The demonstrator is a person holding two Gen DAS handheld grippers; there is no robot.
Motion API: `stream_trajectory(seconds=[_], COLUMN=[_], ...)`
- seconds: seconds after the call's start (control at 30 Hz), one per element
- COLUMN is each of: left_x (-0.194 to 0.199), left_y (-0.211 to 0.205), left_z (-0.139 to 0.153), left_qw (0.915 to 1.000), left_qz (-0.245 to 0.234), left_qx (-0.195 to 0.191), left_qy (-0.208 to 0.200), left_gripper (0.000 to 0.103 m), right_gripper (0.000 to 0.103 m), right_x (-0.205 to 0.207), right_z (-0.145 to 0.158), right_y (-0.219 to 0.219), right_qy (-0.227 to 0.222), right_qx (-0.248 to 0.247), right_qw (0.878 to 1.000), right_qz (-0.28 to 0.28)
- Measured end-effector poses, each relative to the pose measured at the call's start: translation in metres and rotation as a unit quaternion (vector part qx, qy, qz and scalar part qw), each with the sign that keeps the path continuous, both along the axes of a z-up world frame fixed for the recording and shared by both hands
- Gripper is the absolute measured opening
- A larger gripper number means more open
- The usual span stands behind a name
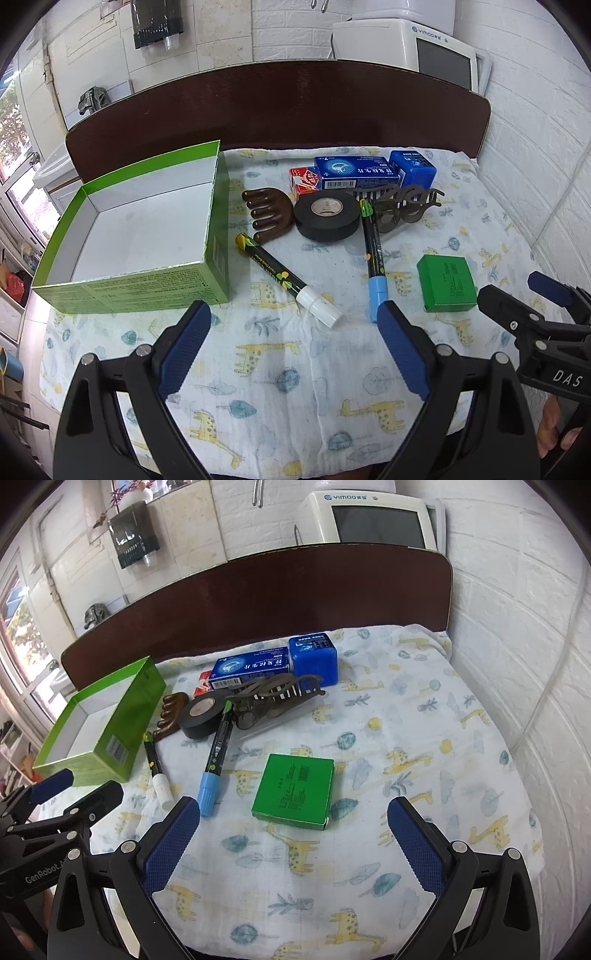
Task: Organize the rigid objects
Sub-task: 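Move the right tool toward the green square box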
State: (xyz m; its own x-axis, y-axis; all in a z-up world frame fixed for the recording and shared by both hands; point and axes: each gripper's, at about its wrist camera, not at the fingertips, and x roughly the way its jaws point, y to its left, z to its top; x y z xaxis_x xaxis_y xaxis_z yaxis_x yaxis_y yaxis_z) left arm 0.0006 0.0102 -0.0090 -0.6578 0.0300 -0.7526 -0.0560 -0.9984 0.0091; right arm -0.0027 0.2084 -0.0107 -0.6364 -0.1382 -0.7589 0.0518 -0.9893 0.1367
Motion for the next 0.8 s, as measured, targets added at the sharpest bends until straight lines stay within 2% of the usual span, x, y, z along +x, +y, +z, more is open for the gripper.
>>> stream_trajectory(seconds=[0.8], left_x=[-0.0012], left_y=[0.0061], left_z=[-0.0038], left_qw=[0.9999], left_qz=[-0.015], left_qx=[0.002], left_qy=[-0.006], left_gripper=[0.091], right_gripper=[0.102], right_x=[-0.0018], right_z=[-0.0076], right_y=[0.0060], right_qy=[-0.014], right_qx=[-0.022], right_qw=[1.000], right_qz=[-0.006])
